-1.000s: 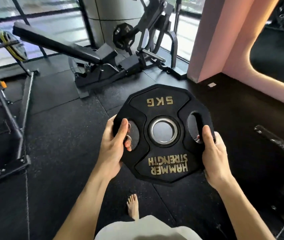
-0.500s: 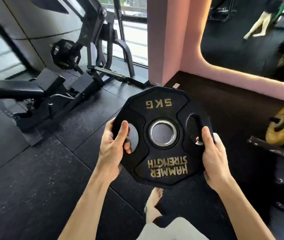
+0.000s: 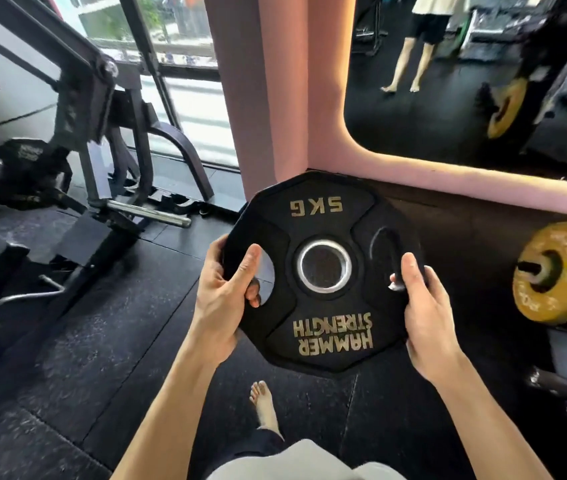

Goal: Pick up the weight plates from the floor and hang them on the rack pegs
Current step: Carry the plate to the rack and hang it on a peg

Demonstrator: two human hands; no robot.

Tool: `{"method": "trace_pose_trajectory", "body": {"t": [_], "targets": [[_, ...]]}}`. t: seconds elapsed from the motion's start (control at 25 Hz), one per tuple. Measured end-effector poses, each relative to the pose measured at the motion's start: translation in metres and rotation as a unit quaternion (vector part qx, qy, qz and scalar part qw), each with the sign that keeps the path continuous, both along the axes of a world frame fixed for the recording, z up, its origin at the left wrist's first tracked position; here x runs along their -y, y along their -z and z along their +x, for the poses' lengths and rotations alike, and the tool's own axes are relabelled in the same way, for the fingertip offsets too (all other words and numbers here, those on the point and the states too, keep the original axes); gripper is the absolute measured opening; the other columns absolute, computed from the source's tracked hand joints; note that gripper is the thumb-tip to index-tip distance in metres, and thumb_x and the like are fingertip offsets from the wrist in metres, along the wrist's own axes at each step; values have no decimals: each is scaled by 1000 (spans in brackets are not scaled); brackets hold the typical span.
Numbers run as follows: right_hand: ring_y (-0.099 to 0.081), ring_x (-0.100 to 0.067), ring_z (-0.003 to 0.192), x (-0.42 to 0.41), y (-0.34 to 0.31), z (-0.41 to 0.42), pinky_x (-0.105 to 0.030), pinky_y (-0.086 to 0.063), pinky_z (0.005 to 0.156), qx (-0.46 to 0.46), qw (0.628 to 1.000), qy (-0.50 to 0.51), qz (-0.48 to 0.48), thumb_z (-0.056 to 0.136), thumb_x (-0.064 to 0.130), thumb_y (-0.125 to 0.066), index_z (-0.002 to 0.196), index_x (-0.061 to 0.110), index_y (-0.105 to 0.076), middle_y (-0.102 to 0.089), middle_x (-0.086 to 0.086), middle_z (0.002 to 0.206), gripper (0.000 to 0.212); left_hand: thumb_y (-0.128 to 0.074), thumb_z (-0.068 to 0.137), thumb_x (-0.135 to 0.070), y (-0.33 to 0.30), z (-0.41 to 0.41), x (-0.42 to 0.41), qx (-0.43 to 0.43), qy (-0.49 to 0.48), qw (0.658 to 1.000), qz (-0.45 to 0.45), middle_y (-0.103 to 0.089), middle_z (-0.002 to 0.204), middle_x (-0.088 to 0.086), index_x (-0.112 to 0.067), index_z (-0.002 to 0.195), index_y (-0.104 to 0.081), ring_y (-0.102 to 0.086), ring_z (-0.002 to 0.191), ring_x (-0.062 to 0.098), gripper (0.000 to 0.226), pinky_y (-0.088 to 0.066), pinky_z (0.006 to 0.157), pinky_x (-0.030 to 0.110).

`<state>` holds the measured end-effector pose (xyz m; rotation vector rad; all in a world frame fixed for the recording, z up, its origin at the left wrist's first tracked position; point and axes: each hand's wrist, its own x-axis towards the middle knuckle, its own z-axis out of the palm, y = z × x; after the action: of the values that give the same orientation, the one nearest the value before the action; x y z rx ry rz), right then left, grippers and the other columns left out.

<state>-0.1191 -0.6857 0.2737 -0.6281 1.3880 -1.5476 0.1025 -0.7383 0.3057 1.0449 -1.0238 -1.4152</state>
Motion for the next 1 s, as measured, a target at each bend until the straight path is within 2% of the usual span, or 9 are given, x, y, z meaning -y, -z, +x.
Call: {"method": "trace_pose_trajectory", "body": {"t": [0.12, 0.24, 0.44, 0.56, 0.76, 0.88, 1.0], "targets": [[-67, -24, 99, 88, 1, -5, -41, -54, 89, -10, 999, 31, 0, 70, 62, -62, 73, 25, -63, -72, 0, 90, 37, -65, 89, -24, 7, -10, 106, -3, 29, 1000, -6, -45, 62, -3, -18, 119, -53, -40, 47, 8, 33, -40, 44, 20], [-67, -24, 105, 178, 1, -10, -47, -51, 97, -10, 997, 81, 14, 68, 64, -64, 74, 29, -66, -73, -3, 100, 36, -65, 90, -22, 6, -21, 214, 16, 63, 998, -8, -47, 65, -4, -21, 113, -55, -40, 48, 8, 25, -40, 45, 21], [-68, -24, 104, 299, -13, -28, -49, -50, 99, 5, 990, 141, 14, 75, 57, -63, 80, 30, -68, -74, -2, 102, 28, -68, 80, -34, -11, -56, 364, 24, 133, 991, -15, -56, 77, 2, -11, 121, -53, -40, 48, 8, 49, -40, 45, 19], [-70, -19, 100, 365, -17, -57, -44, -53, 94, 0, 985, 175, 6, 78, 53, -61, 93, 24, -66, -74, -2, 103, 33, -66, 86, -26, -12, -93, 444, 25, 166, 986, -23, -53, 65, -8, -18, 118, -56, -40, 46, 6, 35, -40, 44, 18], [-71, -16, 94, 465, -10, -121, -35, -55, 80, -25, 975, 223, -3, 76, 52, -65, 94, 19, -64, -75, 1, 95, 38, -61, 94, -12, -6, -170, 559, 19, 196, 980, -33, -49, 60, -11, -17, 110, -53, -39, 47, 7, 19, -38, 42, 19], [-71, -16, 96, 529, -8, -173, -40, -55, 86, -26, 968, 251, -10, 74, 51, -67, 103, 18, -65, -75, 0, 100, 44, -59, 93, -4, -7, -231, 630, 25, 223, 973, -46, -52, 69, -2, -16, 110, -54, -40, 47, 8, 21, -38, 42, 20], [-70, -18, 100, 573, -13, -216, -45, -54, 92, -23, 958, 284, -18, 77, 46, -69, 107, 20, -66, -74, -2, 105, 40, -57, 92, -1, -15, -285, 682, 35, 247, 968, -38, -47, 61, -2, -20, 104, -57, -40, 47, 9, 22, -38, 43, 20]]}}
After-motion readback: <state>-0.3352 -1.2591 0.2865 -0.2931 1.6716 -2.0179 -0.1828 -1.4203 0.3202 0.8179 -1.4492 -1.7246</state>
